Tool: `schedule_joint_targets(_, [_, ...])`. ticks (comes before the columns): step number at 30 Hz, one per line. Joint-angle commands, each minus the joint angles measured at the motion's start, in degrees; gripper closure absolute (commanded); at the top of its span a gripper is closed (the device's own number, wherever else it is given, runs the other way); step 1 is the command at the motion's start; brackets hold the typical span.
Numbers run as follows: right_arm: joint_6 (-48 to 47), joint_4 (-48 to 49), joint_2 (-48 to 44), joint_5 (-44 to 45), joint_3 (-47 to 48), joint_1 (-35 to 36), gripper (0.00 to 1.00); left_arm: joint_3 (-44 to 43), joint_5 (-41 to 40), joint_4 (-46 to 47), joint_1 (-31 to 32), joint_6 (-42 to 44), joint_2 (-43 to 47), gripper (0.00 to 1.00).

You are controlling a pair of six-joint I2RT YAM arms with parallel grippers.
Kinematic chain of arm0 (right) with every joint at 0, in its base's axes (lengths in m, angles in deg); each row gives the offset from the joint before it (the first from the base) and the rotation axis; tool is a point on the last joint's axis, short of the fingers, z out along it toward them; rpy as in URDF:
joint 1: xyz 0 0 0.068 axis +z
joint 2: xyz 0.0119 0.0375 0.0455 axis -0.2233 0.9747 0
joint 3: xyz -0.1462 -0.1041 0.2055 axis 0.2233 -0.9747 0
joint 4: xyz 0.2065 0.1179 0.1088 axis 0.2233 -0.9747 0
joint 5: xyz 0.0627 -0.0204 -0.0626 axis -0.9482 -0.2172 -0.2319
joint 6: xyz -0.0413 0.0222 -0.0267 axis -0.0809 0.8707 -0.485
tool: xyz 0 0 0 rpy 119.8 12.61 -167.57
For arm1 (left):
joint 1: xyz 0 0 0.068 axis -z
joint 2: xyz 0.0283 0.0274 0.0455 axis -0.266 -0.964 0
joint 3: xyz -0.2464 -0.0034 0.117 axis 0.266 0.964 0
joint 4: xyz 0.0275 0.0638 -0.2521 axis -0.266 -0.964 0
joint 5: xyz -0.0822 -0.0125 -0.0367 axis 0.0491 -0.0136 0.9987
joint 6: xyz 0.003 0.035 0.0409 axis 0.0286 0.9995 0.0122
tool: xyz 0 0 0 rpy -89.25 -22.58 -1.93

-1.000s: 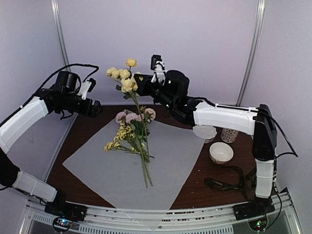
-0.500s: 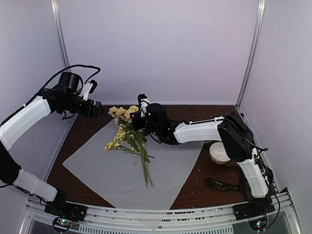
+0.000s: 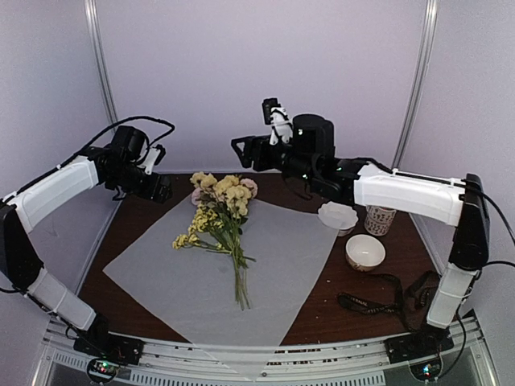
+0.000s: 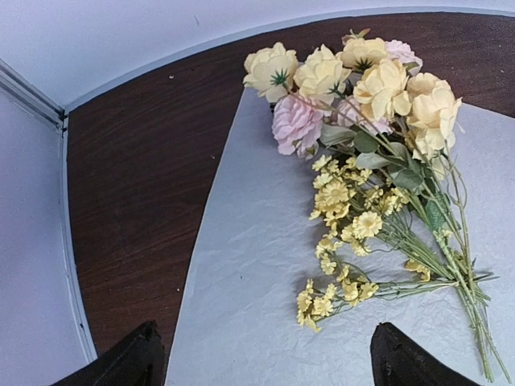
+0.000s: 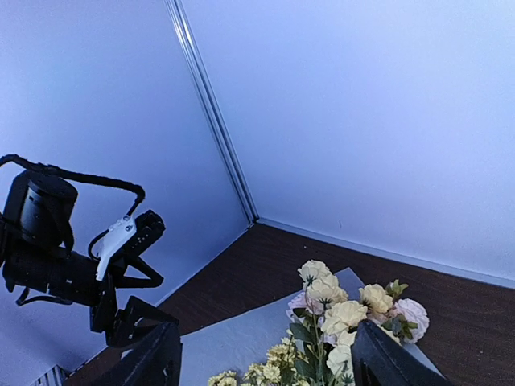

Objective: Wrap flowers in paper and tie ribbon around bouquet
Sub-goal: Pick up the bottom corner of the flattened wrapping paper.

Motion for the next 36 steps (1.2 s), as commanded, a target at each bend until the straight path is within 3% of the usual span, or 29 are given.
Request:
schedule_joint_targets(1, [-4.74,-21.61,-4.51,-3.67,-2.21,-2.9,0.25,-2.9,-5.13,-3.41,1.34,-5.67,-0.54,0.08])
schedule_joint_targets(5, [-7.7,-36.49,-7.59,2.63,-5.16,-4.74,0.24,5.41,-2.89,-1.0,1.33,-14.52,3.36,0.09])
schedule_joint_targets(10, [-5.37,-46.94,-11.29,10.49,-9.37,-10.04,0.16,16.05,-2.06,1.88,1.35,-20.71,4.22,0.07])
schedule_joint_targets(14, [-2.04,-47.05,-13.5,3.59,-14.74,-20.12,0.16,21.73,-3.86,3.66,1.29,-24.05,4.8,0.04])
schedule_joint_targets(18, [0.36,-45.31,-13.78,-7.2,-18.19,-27.28,0.3,26.29,-5.91,3.86,1.31,-28.33,6.18,0.04])
schedule_joint_targets(20, [0.6,-43.37,-15.5,-9.24,-20.73,-28.07,0.35,28.9,-5.76,4.06,1.38,-30.4,8.36,0.04])
schedule_joint_targets(26, [1.07,-44.55,-16.19,-9.83,-23.96,-28.03,0.35,34.26,-10.0,0.14,4.54,-35.48,9.94,0.03])
schedule_joint_targets(31, [2.36,-44.33,-14.19,-8.74,-24.67,-28.02,0.3,41.44,-8.26,3.37,6.53,-46.54,10.66,0.04])
schedule_joint_targets(36, [0.98,-42.7,-9.06,-13.11,-21.34,-30.41,0.28,43.4,-6.78,5.45,6.46,-46.77,10.8,0.03])
